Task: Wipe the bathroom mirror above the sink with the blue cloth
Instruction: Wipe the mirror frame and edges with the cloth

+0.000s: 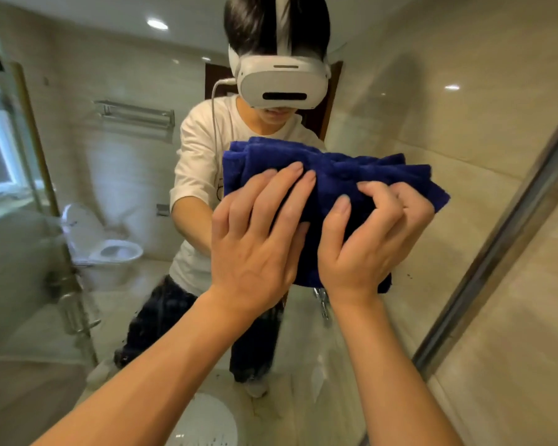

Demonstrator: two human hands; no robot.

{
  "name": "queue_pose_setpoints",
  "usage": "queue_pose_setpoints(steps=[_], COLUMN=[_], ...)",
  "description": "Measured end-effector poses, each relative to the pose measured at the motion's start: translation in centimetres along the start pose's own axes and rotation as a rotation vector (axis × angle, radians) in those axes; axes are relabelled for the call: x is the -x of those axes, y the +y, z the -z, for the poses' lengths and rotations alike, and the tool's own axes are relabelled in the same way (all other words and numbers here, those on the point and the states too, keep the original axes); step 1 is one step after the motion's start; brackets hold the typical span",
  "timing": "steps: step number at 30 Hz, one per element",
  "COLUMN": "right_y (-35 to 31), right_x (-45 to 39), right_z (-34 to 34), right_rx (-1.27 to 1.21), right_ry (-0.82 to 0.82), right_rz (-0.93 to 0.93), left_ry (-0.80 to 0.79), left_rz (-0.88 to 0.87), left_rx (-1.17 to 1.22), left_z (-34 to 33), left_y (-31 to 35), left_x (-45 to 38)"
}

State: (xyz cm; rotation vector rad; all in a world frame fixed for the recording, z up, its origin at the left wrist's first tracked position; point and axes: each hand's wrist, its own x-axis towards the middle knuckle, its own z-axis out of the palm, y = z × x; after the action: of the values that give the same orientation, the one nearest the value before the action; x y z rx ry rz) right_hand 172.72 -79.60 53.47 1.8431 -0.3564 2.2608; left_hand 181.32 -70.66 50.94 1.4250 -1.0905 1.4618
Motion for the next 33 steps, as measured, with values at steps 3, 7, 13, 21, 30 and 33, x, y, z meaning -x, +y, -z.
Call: queue_pose_setpoints(steps=[3,7,13,21,30,33], right_y=[-2.1,-4.8,-9.0,-17.9,-26.8,-29.8], right_x=[0.2,0.6,1.5,2.8,4.3,4.7], right_z=[-1.0,-2.5,-4.5,-9.1,-13.6,-15.0], right_rx=[-0.004,-0.001,-0.017,-0.073,-0.117,-0.117], right_ry=[-0.004,-0.012,-0.027,-0.057,-0.078,-0.094], right_rz=[-0.002,0.008,-0.010,-0.012,-0.036,-0.028], left_ry=[0.001,0.023,0.024,0.000,0.012,0.033], left_rz=[-0.005,-0.012,-0.054,-0.015,0.013,0.026], left_rx=[-0.021,-0.044,-0.037,-0.101,-0.154,-0.196], left_z=[1.1,2.4,4.6,9.3,13.7,15.1], left_y=[-2.0,-4.9,-9.5,-18.5,-27.2,-30.0], left_x=[-0.1,-0.1,0.2,0.5,1.2,1.5])
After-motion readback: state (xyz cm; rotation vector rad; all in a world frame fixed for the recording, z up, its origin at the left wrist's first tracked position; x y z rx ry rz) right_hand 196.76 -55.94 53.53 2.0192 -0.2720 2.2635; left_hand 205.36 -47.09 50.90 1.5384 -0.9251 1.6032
